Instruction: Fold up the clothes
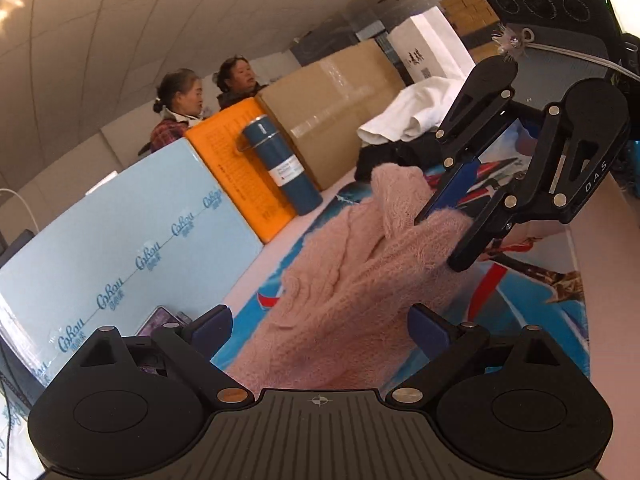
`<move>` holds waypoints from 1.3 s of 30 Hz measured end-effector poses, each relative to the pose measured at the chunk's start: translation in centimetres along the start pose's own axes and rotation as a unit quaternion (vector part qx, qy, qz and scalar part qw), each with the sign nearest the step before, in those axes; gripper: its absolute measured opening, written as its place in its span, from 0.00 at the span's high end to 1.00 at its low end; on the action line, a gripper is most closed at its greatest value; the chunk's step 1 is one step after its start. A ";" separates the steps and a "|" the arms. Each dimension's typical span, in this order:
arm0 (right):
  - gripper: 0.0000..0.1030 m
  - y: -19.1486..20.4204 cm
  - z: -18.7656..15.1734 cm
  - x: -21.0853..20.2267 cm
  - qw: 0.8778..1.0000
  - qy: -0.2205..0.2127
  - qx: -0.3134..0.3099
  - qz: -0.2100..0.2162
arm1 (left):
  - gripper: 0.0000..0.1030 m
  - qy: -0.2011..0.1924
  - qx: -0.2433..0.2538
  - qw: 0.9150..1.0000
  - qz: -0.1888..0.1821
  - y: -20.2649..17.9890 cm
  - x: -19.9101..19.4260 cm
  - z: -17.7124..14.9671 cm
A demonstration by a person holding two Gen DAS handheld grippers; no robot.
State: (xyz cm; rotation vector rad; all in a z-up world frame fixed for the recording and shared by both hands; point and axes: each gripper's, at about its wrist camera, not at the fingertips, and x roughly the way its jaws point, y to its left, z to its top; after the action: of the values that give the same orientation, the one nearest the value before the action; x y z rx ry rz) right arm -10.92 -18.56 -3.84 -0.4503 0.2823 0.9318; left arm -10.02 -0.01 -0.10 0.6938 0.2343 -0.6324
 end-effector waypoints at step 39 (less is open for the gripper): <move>0.15 -7.4 -9.1 -6.9 0.857 -0.096 0.481 -0.160 | 0.95 -0.024 -0.569 0.780 0.258 10.9 -7.8 -10.9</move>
State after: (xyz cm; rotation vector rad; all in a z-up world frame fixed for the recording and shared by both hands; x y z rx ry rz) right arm -9.11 -31.64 -7.03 0.5151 0.4349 0.4087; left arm -9.45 17.16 0.51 -0.4500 0.3107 0.0951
